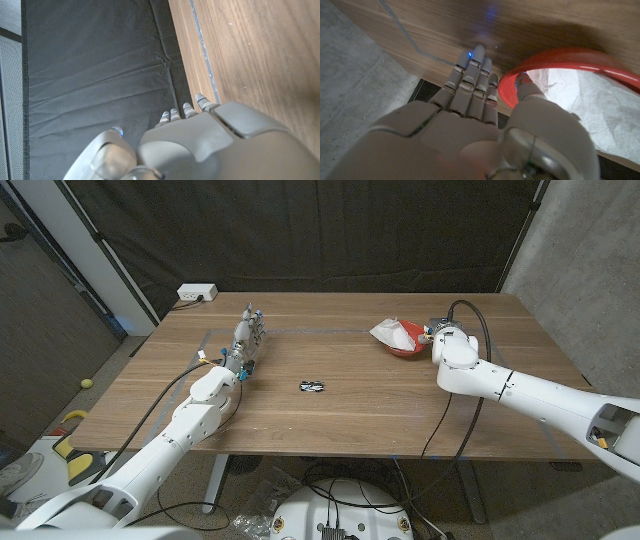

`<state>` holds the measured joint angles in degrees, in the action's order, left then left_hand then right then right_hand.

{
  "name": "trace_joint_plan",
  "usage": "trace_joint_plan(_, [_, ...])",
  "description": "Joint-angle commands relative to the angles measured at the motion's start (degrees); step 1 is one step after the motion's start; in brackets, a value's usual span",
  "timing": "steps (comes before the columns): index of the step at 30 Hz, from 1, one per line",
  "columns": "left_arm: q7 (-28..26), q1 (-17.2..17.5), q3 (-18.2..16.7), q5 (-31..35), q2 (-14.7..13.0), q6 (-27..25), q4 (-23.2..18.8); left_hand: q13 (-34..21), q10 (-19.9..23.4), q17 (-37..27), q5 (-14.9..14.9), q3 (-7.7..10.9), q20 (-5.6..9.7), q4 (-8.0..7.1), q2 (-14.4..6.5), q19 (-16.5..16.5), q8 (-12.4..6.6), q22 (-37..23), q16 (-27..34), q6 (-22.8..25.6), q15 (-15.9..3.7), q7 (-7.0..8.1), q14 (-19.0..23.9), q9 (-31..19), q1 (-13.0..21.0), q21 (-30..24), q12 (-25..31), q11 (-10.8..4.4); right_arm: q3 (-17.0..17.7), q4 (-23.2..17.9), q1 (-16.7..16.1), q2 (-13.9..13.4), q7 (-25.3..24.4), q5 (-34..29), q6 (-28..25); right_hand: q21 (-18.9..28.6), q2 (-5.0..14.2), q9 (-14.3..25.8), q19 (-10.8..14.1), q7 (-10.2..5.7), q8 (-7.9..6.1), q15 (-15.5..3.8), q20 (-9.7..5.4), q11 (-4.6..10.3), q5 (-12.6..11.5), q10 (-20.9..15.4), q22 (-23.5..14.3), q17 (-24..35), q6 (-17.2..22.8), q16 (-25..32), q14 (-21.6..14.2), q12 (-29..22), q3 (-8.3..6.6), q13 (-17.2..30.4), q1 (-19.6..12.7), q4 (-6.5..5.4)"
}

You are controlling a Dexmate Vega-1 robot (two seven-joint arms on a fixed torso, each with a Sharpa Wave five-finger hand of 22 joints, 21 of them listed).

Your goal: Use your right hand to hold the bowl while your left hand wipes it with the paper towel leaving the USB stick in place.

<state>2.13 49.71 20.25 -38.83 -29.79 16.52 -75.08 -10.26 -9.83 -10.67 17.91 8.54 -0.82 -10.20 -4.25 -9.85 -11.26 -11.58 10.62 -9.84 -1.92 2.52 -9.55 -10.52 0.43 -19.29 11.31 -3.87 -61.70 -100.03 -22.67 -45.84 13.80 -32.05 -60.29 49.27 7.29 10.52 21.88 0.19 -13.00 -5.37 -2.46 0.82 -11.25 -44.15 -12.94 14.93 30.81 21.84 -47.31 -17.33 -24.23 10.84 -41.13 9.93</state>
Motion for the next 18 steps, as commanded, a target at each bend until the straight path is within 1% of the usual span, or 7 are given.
trace_joint_plan(1, [-0.15, 0.53, -0.08, -0.05, -0.2, -0.14, -0.56, -0.18, -16.94, -0.09, 0.46, -0.48, -0.53, -0.03, -3.31, -11.08, -0.03, -0.11, 0.28, -15.07, -0.27, -0.09, -19.83, -0.33, 0.23, 0.17, 0.23, 0.0, -0.9, 0.37, 0.68, 0.15, 2.03, -1.04, -0.17, 2.01, 0.0, 0.37, 1.08, -0.3, -0.75, -6.83, -2.22, 1.19, -0.27, -4.27, -0.69, 2.91, 3.1, 4.12, -3.64, -1.22, 1.44, 0.82, -2.46, -0.38])
trace_joint_plan(4, [-0.17, 0.64, -0.17, -0.12, -0.27, -0.11, -0.7, -0.18, -16.98, -0.08, 0.48, -0.54, -0.55, -0.03, -3.31, -11.11, -0.02, -0.11, 0.27, -15.06, -0.27, -0.05, -19.83, -0.33, 0.24, 0.2, 0.21, 0.11, -0.52, 0.21, 0.45, 0.08, 2.13, -0.78, 0.02, 2.99, 0.15, 0.45, 1.23, -0.5, -1.12, -7.05, -2.31, 0.32, -0.21, -6.44, -0.98, 4.42, 5.12, 6.2, -5.27, -1.85, 2.08, 1.24, -3.35, -0.64])
trace_joint_plan(6, [-0.11, 0.69, -0.17, -0.09, -0.37, -0.09, -0.77, -0.18, -17.08, -0.08, 0.49, -0.57, -0.58, -0.02, -3.31, -11.11, -0.02, -0.11, 0.27, -15.06, -0.25, -0.06, -19.85, -0.33, 0.24, 0.21, 0.17, 0.09, -0.3, 0.11, 0.25, 0.07, 1.98, -0.74, 0.03, 3.71, 0.24, 0.53, 1.18, -0.69, -1.51, -7.36, -2.36, 0.84, -0.19, -8.05, -1.21, 5.56, 7.01, 7.62, -6.1, -2.38, 2.42, 1.59, -4.36, -0.54])
trace_joint_plan(7, [-0.12, 0.71, -0.2, -0.09, -0.38, -0.05, -0.79, -0.18, -17.02, -0.08, 0.5, -0.59, -0.61, -0.02, -3.32, -11.12, -0.03, -0.11, 0.26, -15.03, -0.19, -0.03, -19.86, -0.33, 0.25, 0.22, 0.19, 0.04, -0.16, 0.04, 0.12, 0.06, 1.86, -0.69, 0.08, 4.41, 0.34, 0.63, 1.12, -0.81, -1.6, -7.46, -2.41, 0.51, -0.15, -10.31, -1.43, 6.69, 8.18, 8.99, -6.87, -3.35, 2.75, 2.07, -5.37, -0.5])
trace_joint_plan(11, [0.06, 0.79, -0.25, -0.18, -0.52, -0.06, -0.91, -0.18, -16.96, -0.08, 0.53, -0.67, -0.61, -0.02, -3.32, -11.04, -0.03, -0.11, 0.27, -15.0, -0.16, -0.08, -19.82, -0.33, 0.25, 0.21, 0.21, 0.04, 1.35, -0.49, -1.23, 0.15, -0.16, -0.13, 0.31, 8.62, 0.39, 1.51, 0.66, -1.47, -2.13, -7.65, -2.67, 1.99, 0.09, -17.27, -2.94, 13.77, 13.97, 17.07, -10.57, -7.78, 5.18, 5.31, -10.18, -0.57])
trace_joint_plan(14, [0.09, 0.84, -0.3, -0.19, -0.58, 0.0, -1.0, -0.18, -17.12, -0.08, 0.55, -0.72, -0.61, -0.02, -3.32, -11.07, -0.02, -0.11, 0.25, -15.02, -0.13, -0.03, -19.86, -0.33, 0.26, 0.23, 0.14, 0.14, 3.01, -0.98, -2.83, 0.32, -2.89, 0.42, 0.58, 12.42, 0.61, 2.41, 0.81, -2.15, -3.29, -7.73, -2.83, 3.49, 0.13, -22.09, -4.36, 17.49, 19.0, 21.71, -12.89, -12.12, 6.67, 8.76, -13.33, -0.74])
trace_joint_plan(18, [0.15, 0.92, -0.36, -0.18, -0.69, 0.08, -1.11, -0.18, -17.02, -0.08, 0.57, -0.79, -0.56, -0.02, -3.32, -11.02, -0.02, -0.11, 0.28, -15.0, -0.19, -0.02, -19.79, -0.33, 0.26, 0.24, 0.18, 0.11, 4.27, -1.54, -4.46, 0.62, -6.29, 0.29, 0.56, 17.24, 0.9, 3.84, 1.02, -2.35, -4.98, -7.74, -3.56, 4.85, 0.16, -25.22, -6.24, 20.79, 24.07, 25.47, -14.67, -16.83, 7.66, 13.49, -17.02, -0.71])
